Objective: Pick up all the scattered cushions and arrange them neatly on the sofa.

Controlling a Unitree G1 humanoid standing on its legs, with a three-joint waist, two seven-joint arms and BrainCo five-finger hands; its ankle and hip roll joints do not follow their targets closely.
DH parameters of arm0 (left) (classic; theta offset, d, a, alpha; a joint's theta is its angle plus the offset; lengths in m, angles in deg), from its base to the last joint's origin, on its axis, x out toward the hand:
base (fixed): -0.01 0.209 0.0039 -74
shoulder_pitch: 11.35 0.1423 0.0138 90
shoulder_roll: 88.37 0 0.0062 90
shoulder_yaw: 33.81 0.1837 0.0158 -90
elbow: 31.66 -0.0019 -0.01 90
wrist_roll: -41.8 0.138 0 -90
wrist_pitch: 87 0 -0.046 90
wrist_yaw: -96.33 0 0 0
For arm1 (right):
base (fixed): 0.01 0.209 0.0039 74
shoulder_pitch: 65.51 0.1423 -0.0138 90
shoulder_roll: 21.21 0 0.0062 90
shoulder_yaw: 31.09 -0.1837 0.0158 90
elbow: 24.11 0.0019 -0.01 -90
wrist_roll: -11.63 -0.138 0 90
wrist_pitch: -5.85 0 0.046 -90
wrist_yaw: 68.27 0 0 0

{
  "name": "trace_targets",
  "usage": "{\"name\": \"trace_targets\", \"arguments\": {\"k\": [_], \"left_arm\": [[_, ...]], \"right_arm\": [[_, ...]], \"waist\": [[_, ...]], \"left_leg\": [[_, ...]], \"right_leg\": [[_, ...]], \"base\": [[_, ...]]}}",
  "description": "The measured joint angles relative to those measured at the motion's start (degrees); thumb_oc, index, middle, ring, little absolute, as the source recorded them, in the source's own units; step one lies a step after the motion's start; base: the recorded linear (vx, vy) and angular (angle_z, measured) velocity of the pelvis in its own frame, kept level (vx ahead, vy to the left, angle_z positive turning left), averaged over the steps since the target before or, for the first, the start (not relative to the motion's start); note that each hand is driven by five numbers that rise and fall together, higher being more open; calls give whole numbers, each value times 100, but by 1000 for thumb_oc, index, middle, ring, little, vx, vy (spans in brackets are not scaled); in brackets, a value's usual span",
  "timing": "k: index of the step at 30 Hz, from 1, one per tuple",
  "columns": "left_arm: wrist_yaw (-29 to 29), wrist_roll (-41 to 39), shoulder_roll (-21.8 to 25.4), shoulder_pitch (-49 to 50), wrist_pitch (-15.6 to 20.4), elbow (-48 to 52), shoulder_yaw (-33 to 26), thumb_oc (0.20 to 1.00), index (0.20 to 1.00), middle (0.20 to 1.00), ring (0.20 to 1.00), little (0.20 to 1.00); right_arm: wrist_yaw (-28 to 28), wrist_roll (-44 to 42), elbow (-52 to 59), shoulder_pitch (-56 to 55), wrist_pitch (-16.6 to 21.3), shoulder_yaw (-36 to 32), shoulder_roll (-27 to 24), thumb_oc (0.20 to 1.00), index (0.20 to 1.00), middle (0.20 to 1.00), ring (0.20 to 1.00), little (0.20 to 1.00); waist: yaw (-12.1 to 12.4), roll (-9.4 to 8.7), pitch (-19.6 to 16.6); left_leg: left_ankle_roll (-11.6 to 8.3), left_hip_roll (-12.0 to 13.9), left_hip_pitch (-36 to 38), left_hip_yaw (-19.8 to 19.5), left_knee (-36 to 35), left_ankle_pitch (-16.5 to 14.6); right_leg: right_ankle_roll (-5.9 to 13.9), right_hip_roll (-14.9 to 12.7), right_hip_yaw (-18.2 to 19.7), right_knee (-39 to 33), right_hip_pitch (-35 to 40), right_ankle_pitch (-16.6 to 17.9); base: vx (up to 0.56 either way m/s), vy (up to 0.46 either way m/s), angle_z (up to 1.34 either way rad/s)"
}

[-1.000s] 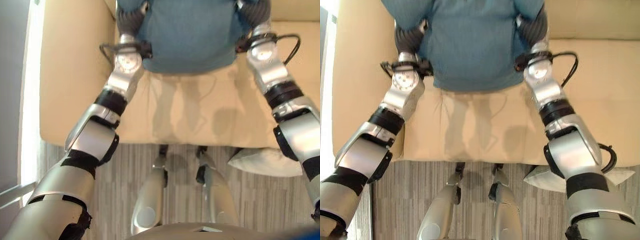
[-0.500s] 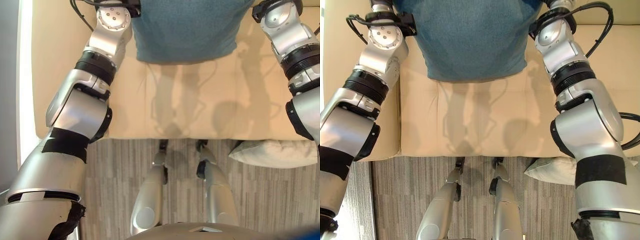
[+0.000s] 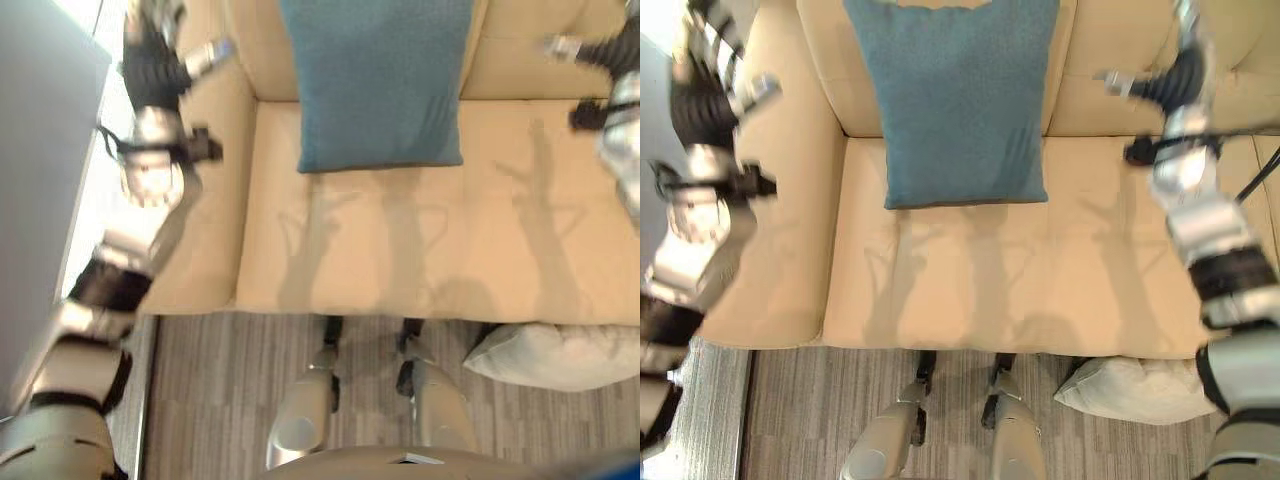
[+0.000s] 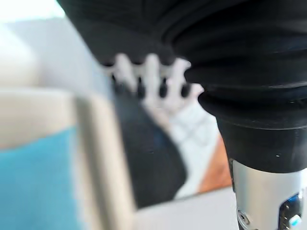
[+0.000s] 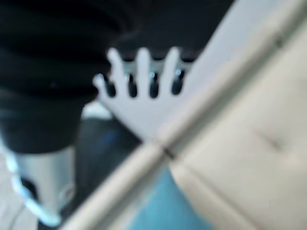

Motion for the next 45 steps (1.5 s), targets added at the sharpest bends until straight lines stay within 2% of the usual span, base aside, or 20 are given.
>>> {"name": "trace_targets", "arguments": {"k": [3,5,7,8,9,11,14,19,22,24,30,33,35,38,39,41,42,43,44,45], "left_arm": [[-686,-205,-423,1501,-150,338,-360,1000,1000,1000,1000,1000],[-1084,-220,-1085,2531,-231,371,-732,1000,1000,1000,1000,1000],[-1324,-227,-1320,2539,-381,47,-577,1000,1000,1000,1000,1000],[-1494,-188,-1495,2670,-362,-123,-657,1000,1000,1000,1000,1000],[-1660,-135,-1975,2941,-399,-456,-839,1000,1000,1000,1000,1000],[-1866,85,-2572,3338,-444,-1573,-949,1000,1000,1000,1000,1000],[-1968,728,-2631,3280,-824,-3689,-345,1000,1000,1000,1000,1000],[-1967,1677,-3176,2986,-977,-5674,-327,1000,1000,1000,1000,1000],[-1927,1897,-3250,2983,-959,-6152,-415,1000,1000,1000,1000,1000],[-1812,2065,-3243,2840,-1022,-6590,-553,1000,1000,1000,1000,1000],[-1813,2122,-3277,2744,-1031,-6878,-559,1000,1000,1000,1000,1000],[-1815,2197,-3294,2603,-1054,-6921,-550,1000,1000,1000,1000,1000],[-1817,2230,-3313,2552,-1055,-6871,-538,1000,1000,1000,1000,1000],[-1785,2239,-3300,2415,-1073,-6864,-508,1000,1000,1000,1000,1000],[-1782,2242,-3286,2433,-1078,-6773,-503,1000,1000,1000,1000,1000],[-1766,2237,-3198,2380,-1074,-6752,-555,1000,1000,1000,1000,1000],[-1755,2240,-3137,2326,-1074,-6744,-541,1000,1000,1000,1000,1000],[-1733,2246,-3101,2286,-1073,-6727,-539,1000,1000,1000,1000,1000],[-1695,2275,-3068,2254,-1063,-6715,-537,1000,1000,1000,1000,1000],[-1681,2304,-3046,2240,-1071,-6713,-506,1000,1000,1000,1000,1000]], "right_arm": [[571,-387,775,-2157,99,-1311,898,1000,1000,1000,1000,1000],[900,-422,748,-2878,187,-1420,1279,1000,1000,1000,1000,1000],[1076,-418,424,-2983,270,-1419,1450,1000,1000,1000,1000,1000],[1100,-427,260,-3063,423,-1668,1835,1000,1000,1000,1000,1000],[1245,-408,195,-3428,443,-1894,2378,1000,1000,1000,1000,1000],[1371,-245,-342,-3816,448,-1738,2708,1000,1000,1000,1000,1000],[1586,64,-1390,-3899,401,-1210,2710,1000,1000,1000,1000,1000],[1730,646,-2976,-3791,270,-777,2956,1000,1000,1000,1000,1000],[1717,710,-3677,-3872,316,-775,3176,1000,1000,1000,1000,1000],[1746,784,-4297,-3949,164,-682,3316,1000,1000,1000,1000,1000],[1744,823,-4584,-4050,69,-681,3153,1000,1000,1000,1000,1000],[1744,932,-4578,-3935,52,-667,3051,1000,1000,1000,1000,1000],[1759,950,-4658,-3826,39,-642,3048,1000,1000,1000,1000,1000],[1763,1001,-4805,-3702,18,-585,3190,1000,1000,1000,1000,1000],[1765,1027,-4786,-3584,-59,-588,3283,1000,1000,1000,1000,1000],[1766,1027,-4834,-3590,-81,-588,3419,1000,1000,1000,1000,1000],[1761,1027,-4846,-3536,-83,-581,3473,1000,1000,1000,1000,1000],[1763,1027,-4914,-3515,-82,-573,3510,1000,1000,1000,1000,1000],[1762,1029,-5034,-3431,-104,-553,3557,1000,1000,1000,1000,1000],[1777,1029,-5050,-3402,-137,-544,3575,1000,1000,1000,1000,1000]], "waist": [[-45,-20,-20],[-203,-30,-197],[-279,-33,-406],[-324,-66,-557],[-324,-87,-648],[-328,-27,-904],[-399,53,-1107],[-346,0,-1154],[-341,-12,-1250],[-332,-19,-1280],[-353,1,-1274],[-345,20,-1271],[-324,-10,-1273],[-324,-164,-1267],[-372,-219,-1226],[-386,-431,-1133],[-373,-504,-1075],[-357,-435,-1044],[-280,-366,-952],[-200,-284,-892]], "left_leg": [[26,41,401,64,-9,-173],[30,49,611,138,-12,-291],[40,66,622,154,-13,-315],[23,103,659,165,-13,-332],[31,144,840,205,-13,-344],[21,208,1150,296,-14,-467],[24,255,1315,314,-13,-505],[11,329,1584,294,-13,-514],[35,397,1630,264,-9,-568],[-23,469,1604,149,31,-614],[-75,528,1617,170,375,-669],[-87,400,1625,153,518,-805],[28,278,1655,225,324,-803],[193,-68,1654,323,166,-708],[330,-165,1692,500,-28,-637],[426,-362,1709,764,8,-595],[519,-374,1662,890,84,-585],[681,-303,1592,1057,124,-579],[714,-155,1583,1276,139,-583],[766,-5,1553,1452,120,-573]], "right_leg": [[84,46,-2,-152,444,-73],[80,51,49,-297,682,-66],[101,75,63,-400,723,-18],[110,111,65,-410,756,-35],[112,167,72,-532,978,-38],[103,247,131,-569,1267,-122],[100,288,132,-569,1430,-185],[72,353,127,-571,1716,-223],[54,417,103,-568,1822,-244],[16,482,18,-565,1870,-274],[-90,552,152,-545,1845,-340],[-133,487,406,-517,1759,-262],[-43,391,621,-391,1556,-190],[162,239,1012,-357,1236,62],[293,144,1085,-434,1121,62],[362,-6,1097,-409,968,78],[489,-79,1091,-344,869,-12],[801,-76,991,-221,821,-243],[772,-49,505,370,604,-375],[589,-56,47,1254,433,-500]], "base": [[77,-22,-12],[44,-17,-23],[86,-45,-10],[74,-48,-9],[74,-58,-13],[29,-42,-19],[-3,-49,-4],[-33,-88,2],[-68,-100,6],[-67,-93,17],[-59,20,-11],[-118,138,-55],[-149,185,-49],[-174,180,-75],[-207,118,-113],[-241,115,-90],[-190,94,-71],[-167,94,-77],[-116,64,-91],[-80,36,-96]]}}
